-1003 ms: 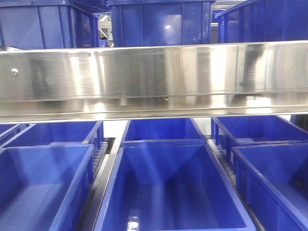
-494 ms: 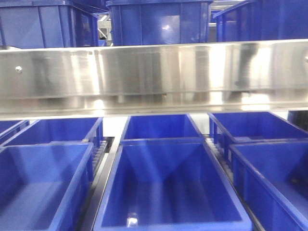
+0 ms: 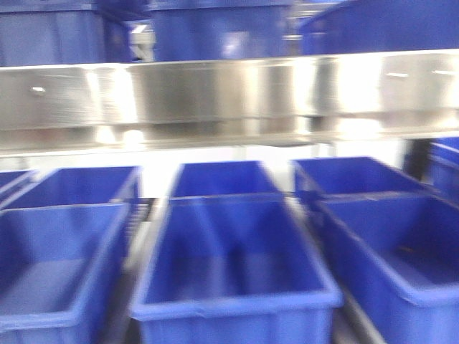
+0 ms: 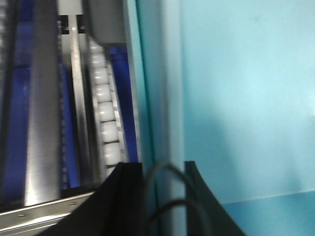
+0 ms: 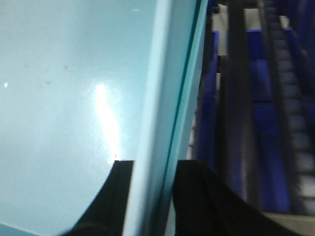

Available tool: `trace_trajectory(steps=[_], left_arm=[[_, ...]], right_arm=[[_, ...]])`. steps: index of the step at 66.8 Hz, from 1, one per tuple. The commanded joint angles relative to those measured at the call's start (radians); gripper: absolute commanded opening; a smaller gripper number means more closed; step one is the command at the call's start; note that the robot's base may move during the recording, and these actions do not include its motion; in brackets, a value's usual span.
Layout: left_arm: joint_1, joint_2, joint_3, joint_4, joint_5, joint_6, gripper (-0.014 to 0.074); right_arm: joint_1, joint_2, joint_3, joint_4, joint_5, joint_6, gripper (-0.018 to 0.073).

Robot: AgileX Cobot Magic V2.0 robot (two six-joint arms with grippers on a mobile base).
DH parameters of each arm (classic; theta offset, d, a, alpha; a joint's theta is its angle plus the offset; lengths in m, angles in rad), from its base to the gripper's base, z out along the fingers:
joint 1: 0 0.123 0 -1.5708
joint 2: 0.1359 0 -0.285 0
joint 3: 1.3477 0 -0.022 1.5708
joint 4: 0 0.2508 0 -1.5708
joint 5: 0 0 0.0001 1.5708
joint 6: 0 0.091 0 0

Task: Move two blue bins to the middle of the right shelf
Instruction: 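Hold the light blue bin in both grippers while driving away from the shelf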

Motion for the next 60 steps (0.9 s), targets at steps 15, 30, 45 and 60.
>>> trace_trajectory(steps=[15, 30, 45, 60], left_arm=[[-0.001, -0.023, -0.016, -0.02, -0.055, 0.016, -0.0111], [-0.001, -0.023, -0.016, -0.02, -0.055, 0.016, -0.0111], [-0.001, -0.023, -0.016, -0.02, -0.055, 0.016, -0.0111], [-0.001, -0.023, -0.016, -0.02, -0.055, 0.016, -0.0111]], right_arm=[[-0.008, -0.011, -0.019, -0.029, -0.103, 0.002, -0.0154], [-0.008, -0.011, -0.019, -0.029, -0.103, 0.002, -0.0154], [-0.008, -0.011, -0.019, -0.029, -0.103, 0.002, -0.0154], [-0.008, -0.011, -0.019, -0.029, -0.103, 0.002, -0.0154]])
